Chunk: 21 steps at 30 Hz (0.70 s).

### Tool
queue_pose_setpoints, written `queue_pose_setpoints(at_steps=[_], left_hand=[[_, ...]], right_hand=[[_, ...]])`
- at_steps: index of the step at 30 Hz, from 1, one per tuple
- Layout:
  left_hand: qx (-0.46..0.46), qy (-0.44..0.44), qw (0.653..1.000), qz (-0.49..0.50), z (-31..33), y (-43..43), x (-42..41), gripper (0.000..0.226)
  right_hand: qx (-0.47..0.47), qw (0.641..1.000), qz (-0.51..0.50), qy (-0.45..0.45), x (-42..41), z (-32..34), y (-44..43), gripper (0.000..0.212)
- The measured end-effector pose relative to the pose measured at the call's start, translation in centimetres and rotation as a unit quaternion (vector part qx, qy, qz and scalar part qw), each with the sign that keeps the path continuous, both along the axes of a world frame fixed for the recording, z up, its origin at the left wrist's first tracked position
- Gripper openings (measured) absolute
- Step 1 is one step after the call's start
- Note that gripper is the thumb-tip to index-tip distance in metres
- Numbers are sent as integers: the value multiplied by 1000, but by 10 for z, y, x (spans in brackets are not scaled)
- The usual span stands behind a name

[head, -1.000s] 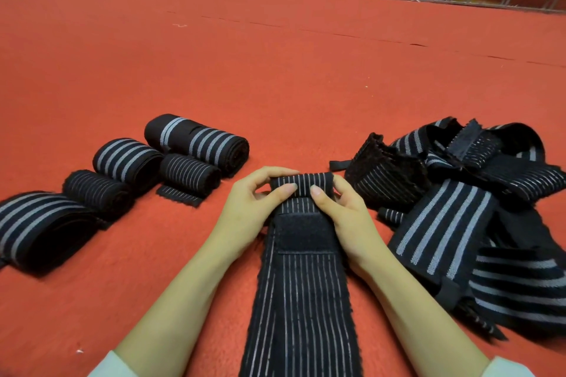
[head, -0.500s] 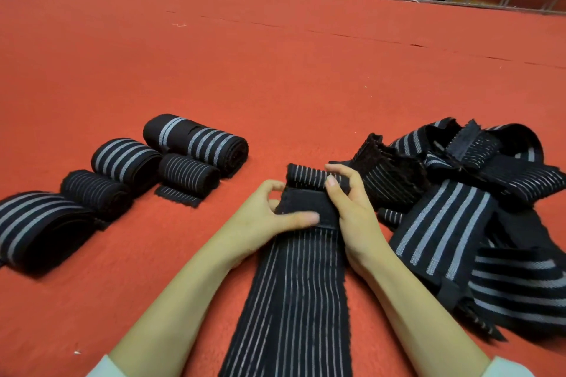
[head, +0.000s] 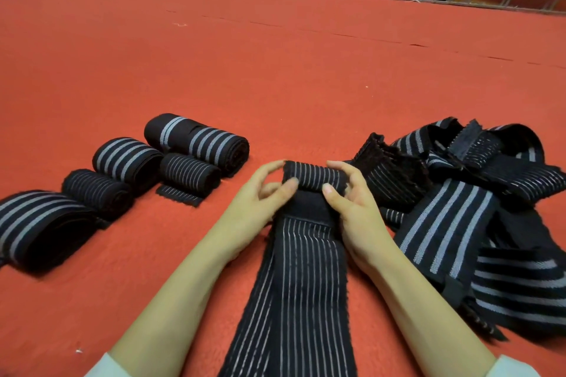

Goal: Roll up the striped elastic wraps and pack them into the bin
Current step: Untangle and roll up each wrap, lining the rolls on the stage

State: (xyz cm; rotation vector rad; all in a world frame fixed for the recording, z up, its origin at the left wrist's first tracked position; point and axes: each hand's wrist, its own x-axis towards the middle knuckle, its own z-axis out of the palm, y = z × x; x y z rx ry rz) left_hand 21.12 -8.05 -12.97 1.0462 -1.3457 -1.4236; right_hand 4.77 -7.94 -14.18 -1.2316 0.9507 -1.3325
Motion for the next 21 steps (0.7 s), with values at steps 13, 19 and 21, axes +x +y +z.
queue_pose_setpoints(at_steps=[13, 19, 21], left_hand=[[-118, -40, 989, 84, -5, -1, -2, 24], [-64, -12, 997, 42, -6, -1, -3, 23], [-51, -7, 998, 38, -5, -1, -4, 28]], right_hand=[[12, 998, -6, 67, 8, 5, 6, 29], [-35, 996, -16, 80, 8, 2, 4, 11], [-31, 997, -3, 69, 10, 2, 5, 12]])
